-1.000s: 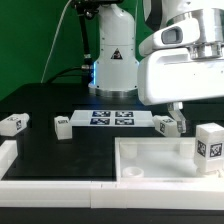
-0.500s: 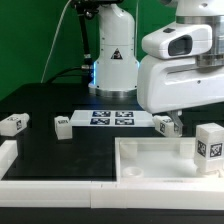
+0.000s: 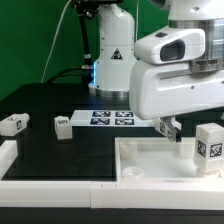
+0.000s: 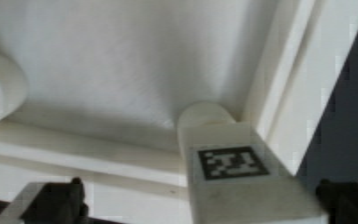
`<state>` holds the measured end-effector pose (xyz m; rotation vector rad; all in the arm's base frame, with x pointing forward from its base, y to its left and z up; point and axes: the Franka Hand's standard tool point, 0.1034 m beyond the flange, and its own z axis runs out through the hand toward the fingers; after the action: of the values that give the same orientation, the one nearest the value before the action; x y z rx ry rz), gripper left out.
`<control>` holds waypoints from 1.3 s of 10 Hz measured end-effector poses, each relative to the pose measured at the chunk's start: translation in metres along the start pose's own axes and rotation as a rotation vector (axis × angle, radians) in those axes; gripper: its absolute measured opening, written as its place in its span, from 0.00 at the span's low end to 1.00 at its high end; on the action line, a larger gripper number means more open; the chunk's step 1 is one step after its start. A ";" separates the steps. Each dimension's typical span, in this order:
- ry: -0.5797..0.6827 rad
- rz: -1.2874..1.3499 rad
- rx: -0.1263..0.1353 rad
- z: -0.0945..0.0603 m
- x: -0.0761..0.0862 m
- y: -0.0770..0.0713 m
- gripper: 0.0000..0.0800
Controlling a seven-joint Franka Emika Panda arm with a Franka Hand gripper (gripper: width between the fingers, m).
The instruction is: Assemble one leg
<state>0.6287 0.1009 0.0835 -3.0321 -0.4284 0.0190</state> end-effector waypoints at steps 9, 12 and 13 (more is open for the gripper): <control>0.002 0.018 0.001 0.002 0.005 -0.009 0.44; 0.002 0.040 0.001 0.002 0.005 -0.009 0.36; 0.002 0.179 0.008 0.003 0.004 -0.011 0.36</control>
Offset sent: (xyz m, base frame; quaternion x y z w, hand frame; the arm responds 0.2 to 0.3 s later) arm -0.0022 0.0109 -0.0019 -0.0002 -0.0059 0.0266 0.9996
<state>0.6298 0.1133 0.0815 -3.0515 -0.1557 0.0289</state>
